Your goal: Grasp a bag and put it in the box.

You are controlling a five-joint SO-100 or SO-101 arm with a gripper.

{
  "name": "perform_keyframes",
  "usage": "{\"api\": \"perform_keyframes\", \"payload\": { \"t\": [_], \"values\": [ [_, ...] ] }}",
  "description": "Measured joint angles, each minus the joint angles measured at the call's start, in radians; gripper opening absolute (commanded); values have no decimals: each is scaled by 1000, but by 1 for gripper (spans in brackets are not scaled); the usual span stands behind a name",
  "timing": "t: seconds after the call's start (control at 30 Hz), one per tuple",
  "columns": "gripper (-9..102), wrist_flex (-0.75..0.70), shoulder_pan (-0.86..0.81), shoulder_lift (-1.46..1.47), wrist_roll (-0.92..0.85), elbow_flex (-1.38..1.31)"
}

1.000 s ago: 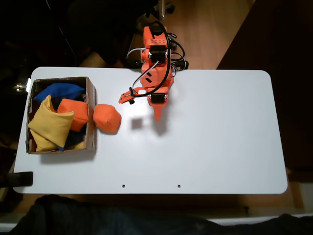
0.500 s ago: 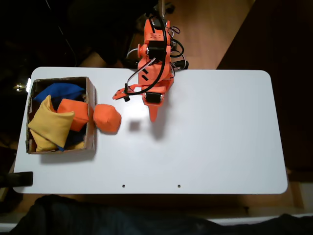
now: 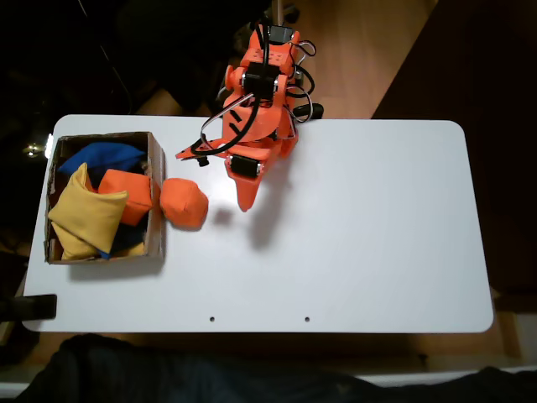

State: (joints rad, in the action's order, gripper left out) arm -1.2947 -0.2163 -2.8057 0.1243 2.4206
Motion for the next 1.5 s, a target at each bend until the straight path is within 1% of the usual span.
{"api": "perform_keyframes", "payload": {
  "t": [0.37, 0.87, 1.07, 1.1, 1.13, 1.17, 1.33, 1.5],
  "values": [
    [6, 0, -144, 255, 84, -158],
    [7, -32, -327, 279, 155, -216],
    [16, -71, -385, 279, 195, -216],
    [19, -81, -391, 279, 204, -216],
    [24, -91, -399, 279, 212, -216],
    [26, -100, -405, 279, 219, -216],
    [29, -150, -433, 279, 253, -216],
    [34, -170, -466, 279, 258, -216]
  ]
}}
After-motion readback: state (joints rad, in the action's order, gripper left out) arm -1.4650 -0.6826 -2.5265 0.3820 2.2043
